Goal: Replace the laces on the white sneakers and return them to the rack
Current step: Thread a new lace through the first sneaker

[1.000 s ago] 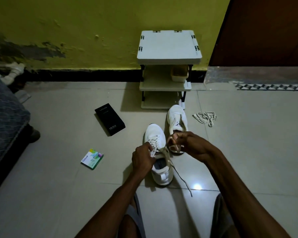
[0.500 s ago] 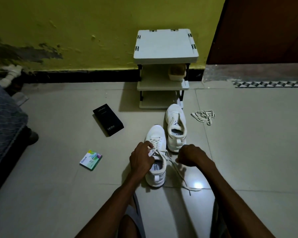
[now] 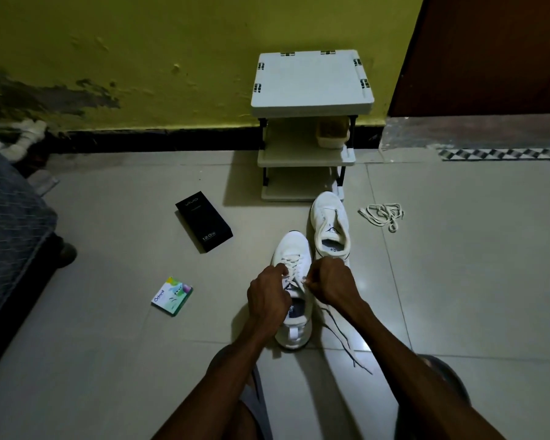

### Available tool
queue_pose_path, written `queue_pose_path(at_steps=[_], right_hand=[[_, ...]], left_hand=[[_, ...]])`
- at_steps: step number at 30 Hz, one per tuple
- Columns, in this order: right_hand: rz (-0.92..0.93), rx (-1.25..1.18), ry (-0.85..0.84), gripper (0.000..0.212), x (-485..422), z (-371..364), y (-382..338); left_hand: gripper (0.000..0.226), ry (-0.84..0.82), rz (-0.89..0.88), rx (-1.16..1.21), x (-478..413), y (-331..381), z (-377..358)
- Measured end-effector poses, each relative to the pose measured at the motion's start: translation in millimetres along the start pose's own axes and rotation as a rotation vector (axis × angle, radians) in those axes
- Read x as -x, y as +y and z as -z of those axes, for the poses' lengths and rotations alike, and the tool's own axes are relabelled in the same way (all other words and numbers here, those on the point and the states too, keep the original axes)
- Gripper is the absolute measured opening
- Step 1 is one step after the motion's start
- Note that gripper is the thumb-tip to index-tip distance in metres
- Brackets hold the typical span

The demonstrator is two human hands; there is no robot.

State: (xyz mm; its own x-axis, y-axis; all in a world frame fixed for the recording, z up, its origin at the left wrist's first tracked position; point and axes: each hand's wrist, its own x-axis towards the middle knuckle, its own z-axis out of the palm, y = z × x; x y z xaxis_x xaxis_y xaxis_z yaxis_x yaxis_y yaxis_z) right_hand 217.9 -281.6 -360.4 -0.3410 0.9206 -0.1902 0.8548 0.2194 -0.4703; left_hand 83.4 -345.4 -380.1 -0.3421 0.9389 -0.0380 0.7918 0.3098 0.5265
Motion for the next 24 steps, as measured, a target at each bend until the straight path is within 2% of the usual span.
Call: queue_pose_path(at_steps=[4,7,10,13,15,18,21,24], right_hand=[[-0.124,-0.022,-0.041,0.015,-4.4,9.3,2.3],[-0.163,-0.064,-0.184,0.021,-0.7,21.7,1.8],[-0.196,-0.195,-0.331,0.021,5.1,51.8,-7.9],[-0.161,-0.298,-0.369,0.023,13.1,91.4,-24.2],[-0.112,-0.31,-0.321,0.023,16.0,110.3,-33.1],[-0.052,-0.293,-0.265,0.021,16.9,124.3,-38.0],[-0.004,-0.188,-0.305,0.012,18.6,126.9,-33.3],[0.018,-0.004,-0.35,0.014,18.3,117.4,-19.2]], left_hand=[[0.035,0.025,0.016,-0.036,1.3,2.0,-0.4],[0.036,0.0,0.019,-0.05,2.6,5.1,0.8],[0.043,-0.099,0.044,-0.139,2.2,8.1,3.8],[0.05,-0.263,0.041,-0.105,-9.2,14.1,11.1],[0.04,-0.372,-0.036,0.062,-21.4,22.1,23.6],[0.007,-0.505,-0.183,0.189,-33.8,37.1,49.7],[0.011,-0.43,-0.207,0.227,-44.6,45.4,72.7],[0.01,-0.346,-0.154,0.28,-53.9,44.1,91.6]])
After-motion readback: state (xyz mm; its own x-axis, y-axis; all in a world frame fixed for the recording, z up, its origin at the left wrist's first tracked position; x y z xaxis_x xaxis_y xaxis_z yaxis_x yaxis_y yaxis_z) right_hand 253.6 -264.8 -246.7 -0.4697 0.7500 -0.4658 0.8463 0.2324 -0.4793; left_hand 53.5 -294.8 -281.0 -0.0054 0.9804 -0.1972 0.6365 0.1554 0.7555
